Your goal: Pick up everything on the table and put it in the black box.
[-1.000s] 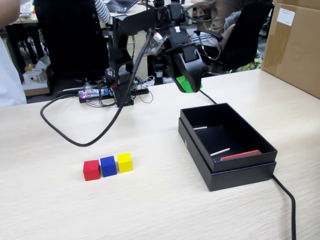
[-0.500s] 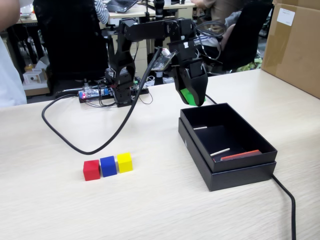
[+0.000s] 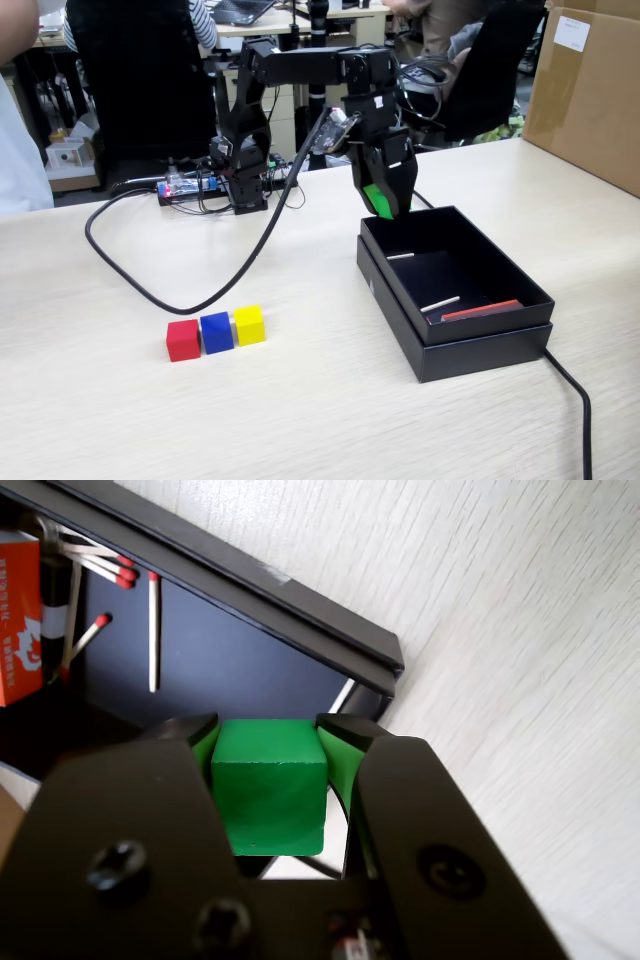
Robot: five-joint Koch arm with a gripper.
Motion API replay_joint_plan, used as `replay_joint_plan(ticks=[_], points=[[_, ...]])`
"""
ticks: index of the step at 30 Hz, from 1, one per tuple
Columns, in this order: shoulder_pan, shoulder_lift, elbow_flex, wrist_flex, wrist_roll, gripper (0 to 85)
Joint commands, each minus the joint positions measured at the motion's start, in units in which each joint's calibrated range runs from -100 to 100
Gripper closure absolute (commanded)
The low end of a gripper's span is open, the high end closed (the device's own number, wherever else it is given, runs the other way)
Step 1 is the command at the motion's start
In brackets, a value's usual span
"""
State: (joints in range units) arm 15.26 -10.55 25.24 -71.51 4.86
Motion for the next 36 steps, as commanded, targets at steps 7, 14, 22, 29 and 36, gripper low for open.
replay_joint_plan(ticks=[7,14,22,29,36], points=[[0.49,-1.21,0.42,0.02,0.29,66.6],[0.44,-1.78,-0.94,0.02,0.24,50.1],[-0.63,-13.49,2.5,-0.42,0.05,48.3],[-7.62,-25.19,4.23,-1.02,-3.47,48.3],[-19.88,-22.21,0.78,-0.93,-10.99,39.4]])
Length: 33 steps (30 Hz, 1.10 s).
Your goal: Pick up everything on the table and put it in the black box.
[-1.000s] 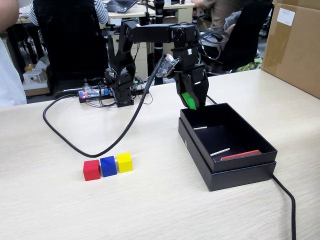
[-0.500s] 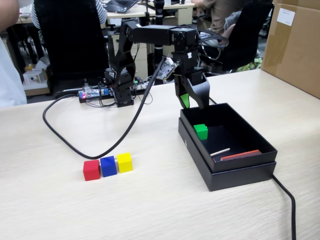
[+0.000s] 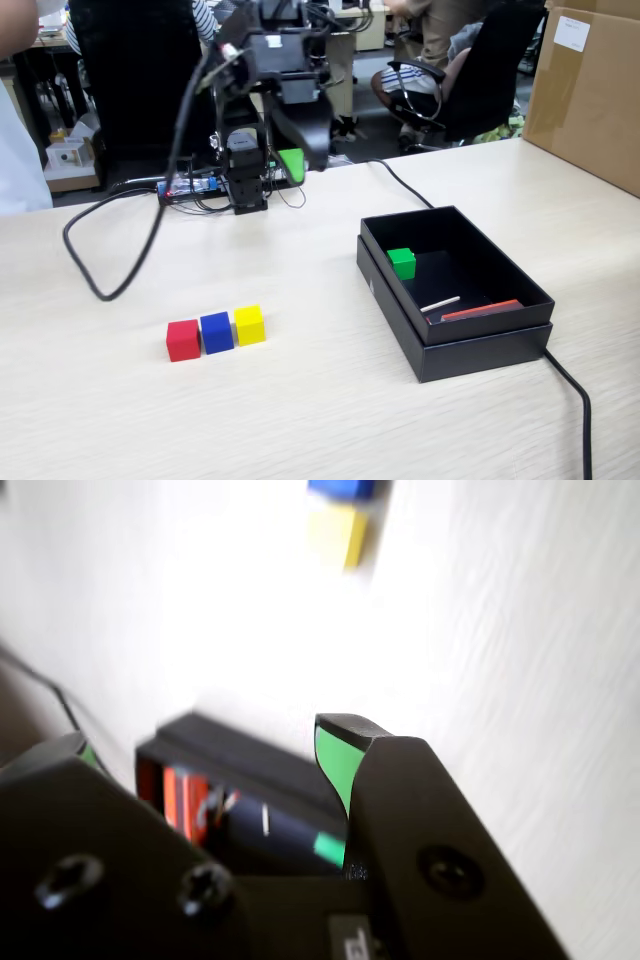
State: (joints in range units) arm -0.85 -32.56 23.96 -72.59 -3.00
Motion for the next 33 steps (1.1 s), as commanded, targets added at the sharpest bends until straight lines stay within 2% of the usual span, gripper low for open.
replay_joint_plan(ticks=[1,6,11,26,31,33], points=[[-5.03,1.52,2.24,0.15,-3.81,38.6],[-10.45,15.4,6.14,0.24,-6.2,37.5],[-13.19,35.37,15.2,0.24,-6.98,37.9],[-13.63,62.33,29.17,0.15,-7.42,38.7],[-13.48,66.58,32.25,0.24,-7.42,44.8],[-13.43,66.92,32.34,0.15,-7.42,50.1]])
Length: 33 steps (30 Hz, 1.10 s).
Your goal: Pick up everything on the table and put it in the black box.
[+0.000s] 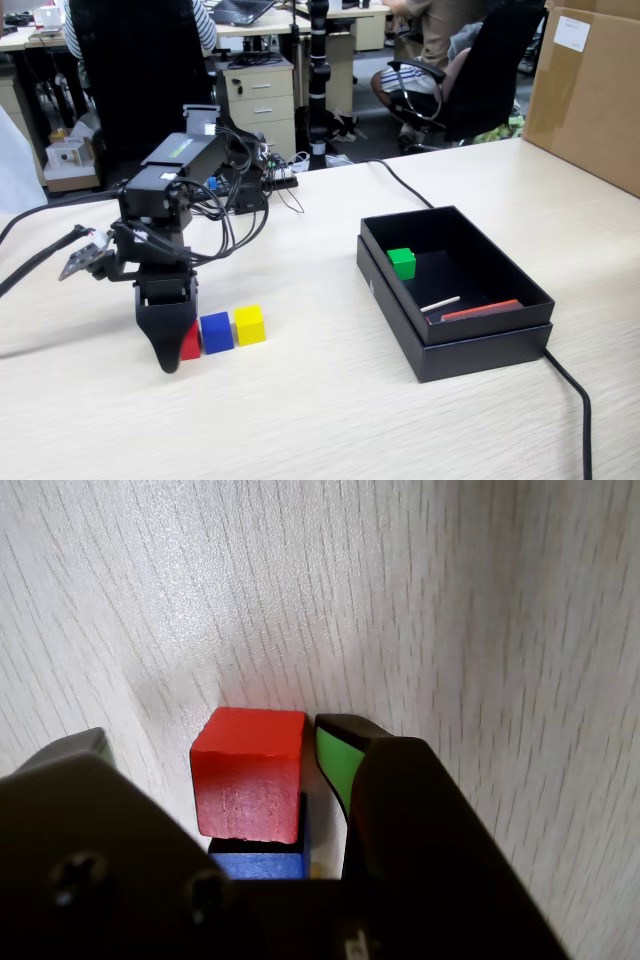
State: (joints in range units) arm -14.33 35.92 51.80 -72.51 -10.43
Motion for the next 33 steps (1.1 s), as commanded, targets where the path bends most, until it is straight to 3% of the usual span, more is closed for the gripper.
replay_joint_plan(ticks=[1,5,12,19,27,33], points=[[0.1,-1.44,4.5,0.07,0.0,54.7],[0.0,-1.33,4.59,0.07,0.05,75.3],[-0.78,-8.56,3.77,0.07,0.0,78.5],[1.51,-36.44,-2.75,0.07,0.68,78.3],[15.38,-64.44,-19.98,0.07,6.2,78.1],[24.76,-65.24,-22.16,0.07,11.04,77.9]])
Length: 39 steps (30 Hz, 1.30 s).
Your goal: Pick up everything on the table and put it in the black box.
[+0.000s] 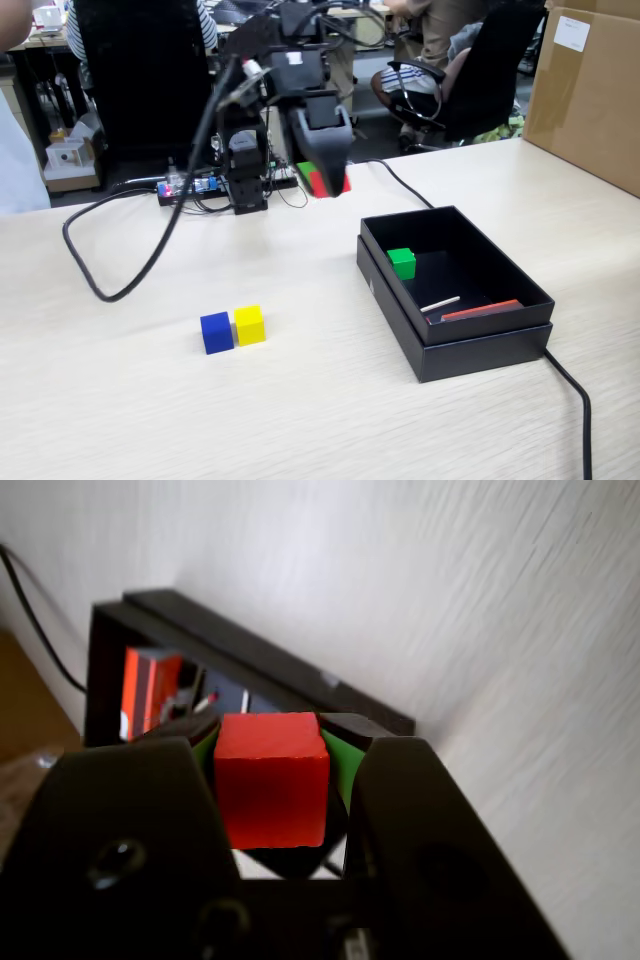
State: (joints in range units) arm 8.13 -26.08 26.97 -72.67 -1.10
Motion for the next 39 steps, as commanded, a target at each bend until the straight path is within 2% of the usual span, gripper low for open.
replay_joint_plan(ticks=[1,7,8,21,23,26,32,35,39], points=[[3.27,-2.32,3.13,0.23,2.25,77.9],[8.25,4.11,5.48,0.31,4.69,77.9],[9.23,9.96,6.84,0.31,6.15,77.8],[10.4,23.04,14.01,0.57,7.81,77.7],[10.35,26.49,14.1,0.49,8.94,77.7],[10.31,28.9,13.55,0.57,9.33,73.4],[10.35,29.01,12.65,0.49,9.38,72.2],[10.4,28.55,11.38,0.31,9.33,61.0],[10.35,26.6,9.74,0.31,9.33,57.9]])
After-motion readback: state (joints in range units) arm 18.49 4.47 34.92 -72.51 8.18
